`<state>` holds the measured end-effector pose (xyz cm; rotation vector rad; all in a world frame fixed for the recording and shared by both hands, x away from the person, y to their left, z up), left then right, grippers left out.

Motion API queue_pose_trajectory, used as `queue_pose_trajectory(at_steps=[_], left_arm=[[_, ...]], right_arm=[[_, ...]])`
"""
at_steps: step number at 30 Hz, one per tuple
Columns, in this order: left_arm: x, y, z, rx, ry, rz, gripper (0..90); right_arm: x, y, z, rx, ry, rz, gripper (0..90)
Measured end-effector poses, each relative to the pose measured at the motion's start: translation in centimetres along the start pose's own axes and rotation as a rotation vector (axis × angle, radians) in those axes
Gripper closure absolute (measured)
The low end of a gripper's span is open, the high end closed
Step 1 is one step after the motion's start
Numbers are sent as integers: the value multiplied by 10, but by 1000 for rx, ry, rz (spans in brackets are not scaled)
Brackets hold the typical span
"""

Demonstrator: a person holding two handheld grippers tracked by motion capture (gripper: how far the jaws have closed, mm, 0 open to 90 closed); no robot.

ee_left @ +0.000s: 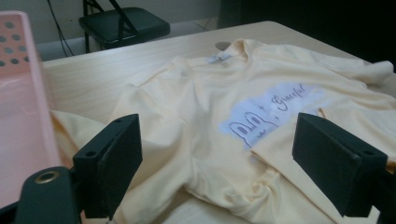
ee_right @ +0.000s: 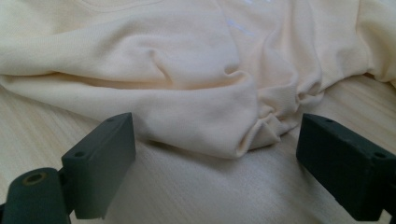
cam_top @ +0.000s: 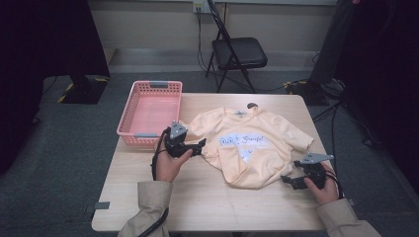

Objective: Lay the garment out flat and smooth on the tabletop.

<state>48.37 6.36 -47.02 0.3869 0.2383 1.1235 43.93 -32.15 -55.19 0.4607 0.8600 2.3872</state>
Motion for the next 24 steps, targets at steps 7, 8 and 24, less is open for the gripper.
queue_pose_trajectory(at_steps=[7,8,24], left_arm=[[-19,-5,-19,29,-17,-43,157],[-20,-6,-22,35,-24,-43,157],[-41,-11,-59,104,-57,-83,159]], right_arm=[[0,0,0,1,0,0,110],[0,0,0,0,0,0,110],[0,0,0,0,1,0,110]])
Point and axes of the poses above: each handheld gripper's, and its own axes: y roughly backward along the jaws, z roughly out of its top, x roughly to its left, the point moved 7 cm from there along -y, roughly forward along the jaws, and after that the axes turned 12 degrees about z, right-handed, at the moved point
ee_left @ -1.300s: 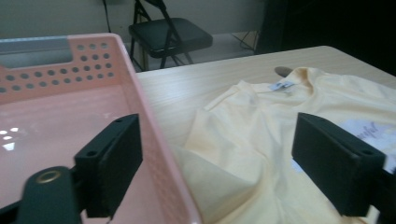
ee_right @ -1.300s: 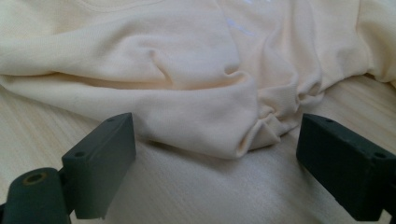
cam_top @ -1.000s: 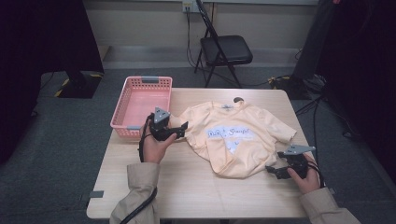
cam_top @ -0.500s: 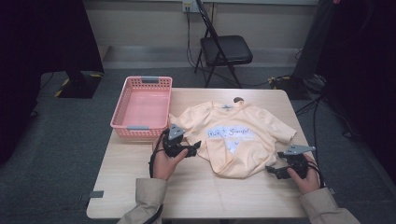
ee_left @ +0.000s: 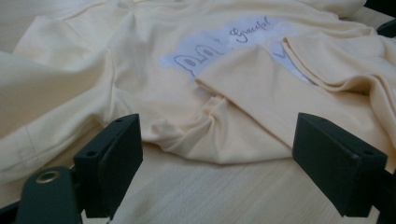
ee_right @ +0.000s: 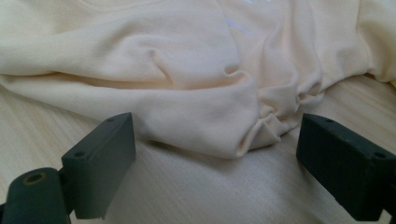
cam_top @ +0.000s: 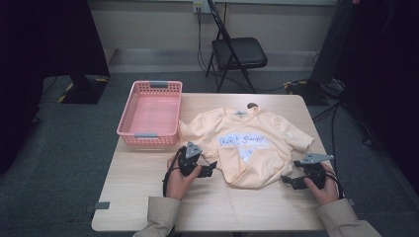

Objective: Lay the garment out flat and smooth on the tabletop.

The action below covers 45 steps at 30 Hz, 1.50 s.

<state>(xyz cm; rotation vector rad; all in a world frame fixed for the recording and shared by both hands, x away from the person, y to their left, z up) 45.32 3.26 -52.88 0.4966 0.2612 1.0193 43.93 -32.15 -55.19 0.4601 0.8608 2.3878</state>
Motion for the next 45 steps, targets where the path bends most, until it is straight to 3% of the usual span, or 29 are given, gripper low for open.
queue_pose_trajectory(at_steps=[4,12,18,23,26,45], left_arm=[[-4,-1,-6,18,0,-18,160],[-4,-5,-18,51,-63,9,161],[-4,-8,-24,70,-78,9,164],[-5,-8,-25,70,-91,0,157],[-5,-9,-27,59,-123,2,155],[-5,-7,-28,60,-130,6,150]], right_arm=[[0,0,0,1,0,0,110],[0,0,0,0,0,0,110],[0,0,0,0,0,0,110],[0,0,0,1,0,0,110],[0,0,0,1,0,0,110],[-1,0,0,-1,-10,-3,109]])
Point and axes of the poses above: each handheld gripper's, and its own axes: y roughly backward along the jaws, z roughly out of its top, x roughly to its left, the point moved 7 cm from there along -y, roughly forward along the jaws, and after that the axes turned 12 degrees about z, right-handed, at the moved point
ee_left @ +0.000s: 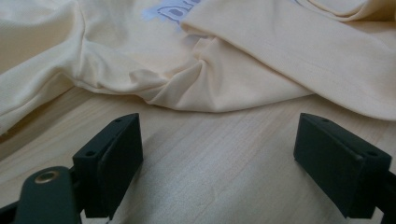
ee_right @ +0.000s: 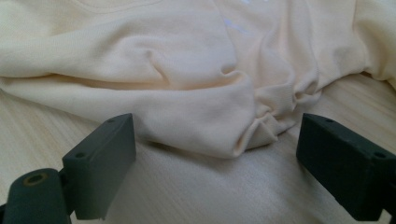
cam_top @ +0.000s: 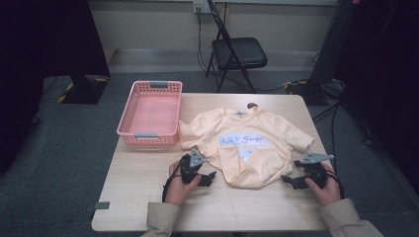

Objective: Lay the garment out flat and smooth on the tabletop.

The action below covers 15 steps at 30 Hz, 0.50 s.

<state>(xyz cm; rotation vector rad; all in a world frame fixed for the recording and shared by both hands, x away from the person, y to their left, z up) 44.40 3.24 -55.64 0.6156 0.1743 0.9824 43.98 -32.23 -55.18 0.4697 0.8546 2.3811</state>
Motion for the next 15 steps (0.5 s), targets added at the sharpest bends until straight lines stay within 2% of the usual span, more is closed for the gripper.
queue_pose_trajectory(at_steps=[7,10,11,15], left_arm=[[0,0,0,-1,3,1,150],[0,0,0,-1,4,0,150],[0,0,0,-1,3,1,150],[0,0,0,-1,2,1,149]], right_arm=[[0,-1,1,-4,-5,-1,111],[1,0,2,16,-9,-13,134],[3,0,3,28,0,-7,140],[7,4,10,20,9,14,136]])
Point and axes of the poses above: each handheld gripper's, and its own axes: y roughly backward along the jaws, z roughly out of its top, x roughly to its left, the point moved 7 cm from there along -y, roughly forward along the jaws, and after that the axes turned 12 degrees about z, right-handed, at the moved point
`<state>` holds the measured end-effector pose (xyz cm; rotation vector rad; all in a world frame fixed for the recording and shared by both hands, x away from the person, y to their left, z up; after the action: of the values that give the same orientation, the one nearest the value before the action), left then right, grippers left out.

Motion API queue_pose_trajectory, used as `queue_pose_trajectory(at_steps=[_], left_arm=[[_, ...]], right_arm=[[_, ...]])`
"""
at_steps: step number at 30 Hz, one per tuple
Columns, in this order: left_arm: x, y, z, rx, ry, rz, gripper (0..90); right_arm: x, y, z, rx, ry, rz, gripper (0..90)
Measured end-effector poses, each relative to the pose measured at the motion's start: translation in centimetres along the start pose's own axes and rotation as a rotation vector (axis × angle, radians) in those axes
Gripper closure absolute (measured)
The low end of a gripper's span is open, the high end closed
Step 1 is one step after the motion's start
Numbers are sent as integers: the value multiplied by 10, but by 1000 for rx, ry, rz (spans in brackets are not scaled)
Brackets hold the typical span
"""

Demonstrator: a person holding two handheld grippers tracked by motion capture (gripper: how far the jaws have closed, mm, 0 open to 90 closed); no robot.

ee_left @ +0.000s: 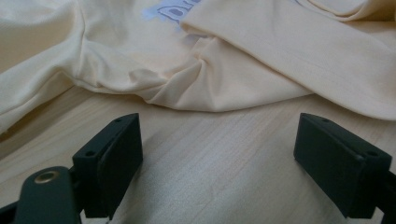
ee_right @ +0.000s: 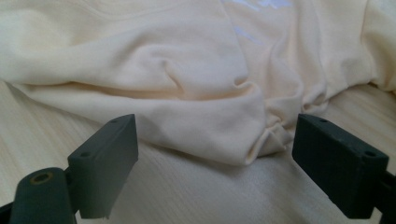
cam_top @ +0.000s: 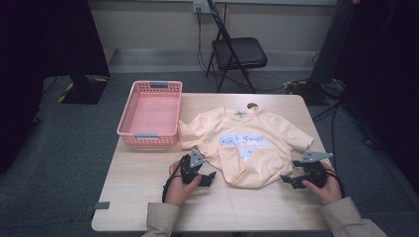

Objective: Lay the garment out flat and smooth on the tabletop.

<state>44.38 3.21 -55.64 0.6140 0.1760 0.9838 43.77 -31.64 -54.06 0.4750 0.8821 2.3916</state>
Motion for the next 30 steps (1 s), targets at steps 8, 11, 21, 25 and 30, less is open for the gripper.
queue_pose_trajectory(at_steps=[8,11,21,25,30], left_arm=[[0,0,0,0,0,0,149],[0,0,0,0,-2,0,149],[0,0,0,-1,0,0,149],[0,0,0,-1,0,0,149],[0,0,0,0,1,0,149]], right_arm=[[-4,1,19,-49,-20,4,178],[-6,-2,25,-63,-30,8,192],[-12,-21,50,-65,-15,10,290],[-11,-31,59,-60,10,2,339],[-8,-44,68,-68,24,3,414]])
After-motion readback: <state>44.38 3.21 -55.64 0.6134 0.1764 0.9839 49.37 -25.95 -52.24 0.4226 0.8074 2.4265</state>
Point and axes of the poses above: each handheld gripper's, and its own axes: y roughly backward along the jaws, z roughly out of its top, x roughly to its left, the point moved 7 cm from there along -y, roughly forward along the jaws, and after that the axes turned 12 degrees about z, right-handed, at the moved point
